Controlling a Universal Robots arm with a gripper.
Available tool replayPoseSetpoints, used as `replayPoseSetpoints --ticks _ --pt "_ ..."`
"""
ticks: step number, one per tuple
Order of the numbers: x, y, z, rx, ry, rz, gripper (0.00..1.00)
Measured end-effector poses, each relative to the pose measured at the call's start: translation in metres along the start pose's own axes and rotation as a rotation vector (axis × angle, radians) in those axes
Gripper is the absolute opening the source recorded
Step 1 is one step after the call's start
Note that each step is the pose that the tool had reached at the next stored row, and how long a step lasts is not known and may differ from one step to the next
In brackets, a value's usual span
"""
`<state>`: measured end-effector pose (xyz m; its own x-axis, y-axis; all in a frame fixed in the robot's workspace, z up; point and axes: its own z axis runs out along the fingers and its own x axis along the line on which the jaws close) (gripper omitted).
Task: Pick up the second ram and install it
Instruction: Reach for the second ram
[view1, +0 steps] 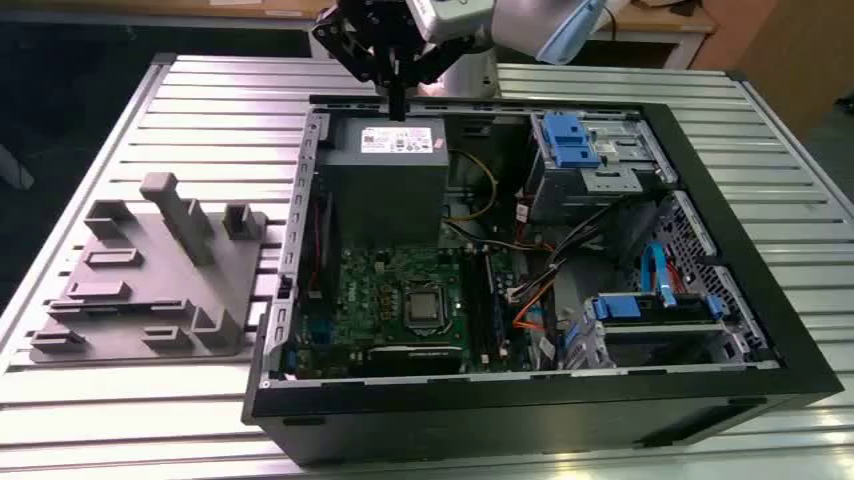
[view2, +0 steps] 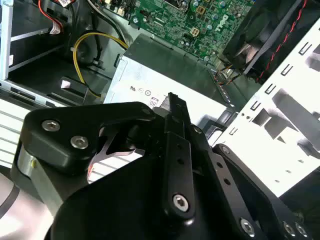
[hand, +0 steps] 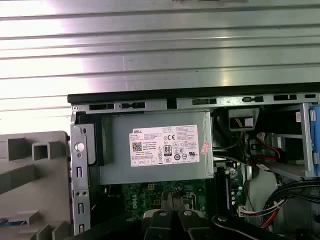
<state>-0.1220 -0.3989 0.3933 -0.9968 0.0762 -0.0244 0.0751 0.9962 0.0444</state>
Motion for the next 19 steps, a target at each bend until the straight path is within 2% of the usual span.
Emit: replayPoseSetpoints --ticks 12,19 --pt "0.0001 0.0000 0.0000 0.0000 -0.0001 0.000 0.10" --pt "0.0050 -0.0004 -0.0001 0.0000 -0.0001 0.000 0.10"
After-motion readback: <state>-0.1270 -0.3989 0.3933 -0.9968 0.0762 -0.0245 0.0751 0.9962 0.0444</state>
